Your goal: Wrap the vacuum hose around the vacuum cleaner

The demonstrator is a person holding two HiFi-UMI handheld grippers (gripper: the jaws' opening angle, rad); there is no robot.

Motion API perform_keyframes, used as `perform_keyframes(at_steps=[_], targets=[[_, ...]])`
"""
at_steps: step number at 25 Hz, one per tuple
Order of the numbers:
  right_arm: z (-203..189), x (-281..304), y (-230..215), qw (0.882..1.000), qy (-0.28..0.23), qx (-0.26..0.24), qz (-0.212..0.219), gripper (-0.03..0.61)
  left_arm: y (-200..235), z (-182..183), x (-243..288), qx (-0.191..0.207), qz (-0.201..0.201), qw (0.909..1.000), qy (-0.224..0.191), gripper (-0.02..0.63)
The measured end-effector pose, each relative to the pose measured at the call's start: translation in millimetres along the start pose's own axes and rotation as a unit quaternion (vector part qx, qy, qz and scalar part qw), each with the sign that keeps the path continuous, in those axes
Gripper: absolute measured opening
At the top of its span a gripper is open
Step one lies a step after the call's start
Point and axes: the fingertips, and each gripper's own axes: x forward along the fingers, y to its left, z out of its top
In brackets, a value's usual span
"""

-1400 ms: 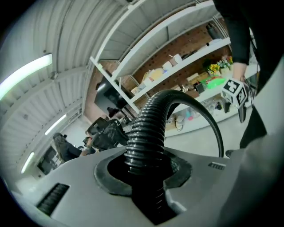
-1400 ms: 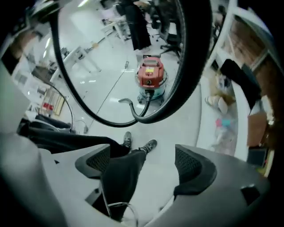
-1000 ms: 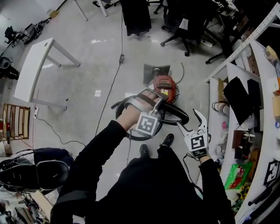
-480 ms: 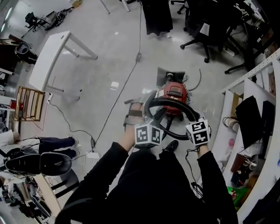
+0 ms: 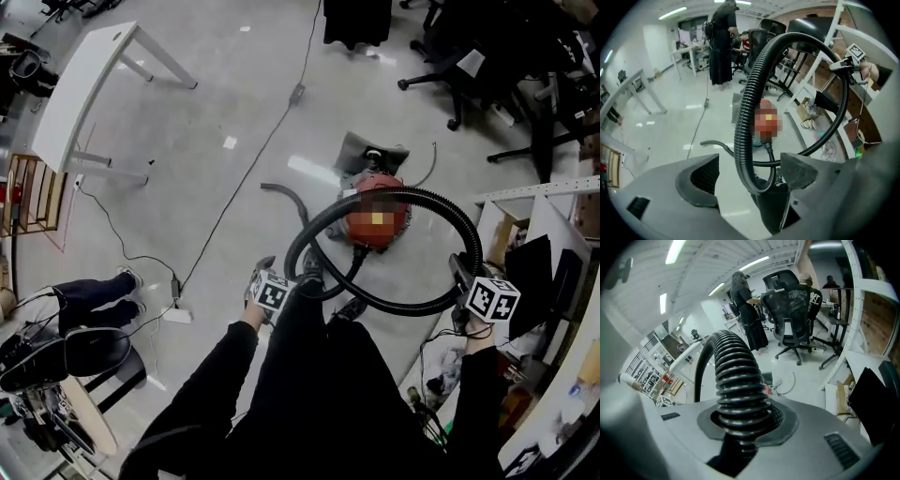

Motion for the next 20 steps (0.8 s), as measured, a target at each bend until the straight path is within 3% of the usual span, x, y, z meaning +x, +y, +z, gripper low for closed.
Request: perform_keyframes(at_steps=[6,7,8,9,14,20], targets=[[16,41,8,0.999,0.038,0.004,0.013,0.115,63,47,105,0.064,-0.029,0.9959,0.057,0.407],[19,49,1,0.999,0.047,-0.001,0.012,0.115,73,54,118,0.06,-0.026,0.9958,0.064,0.332],[19,58,-8,0.998,0.059,-0.008,0.01,0.115,82,60,128,0.049,-0.024,0.9961,0.068,0.194],[15,68,-20,0.997,0.073,-0.015,0.01,0.116,88,66,136,0.036,-0.025,0.9966,0.07,0.164],[-22,133,-100,0.993,0.11,-0.043,-0.005,0.114,105,108,170,0.003,-0.014,0.9985,0.054,0.16],[-76,230,-199,0.993,0.117,-0.015,-0.03,0.109,111,161,212,0.006,0.014,0.9977,0.066,0.161]])
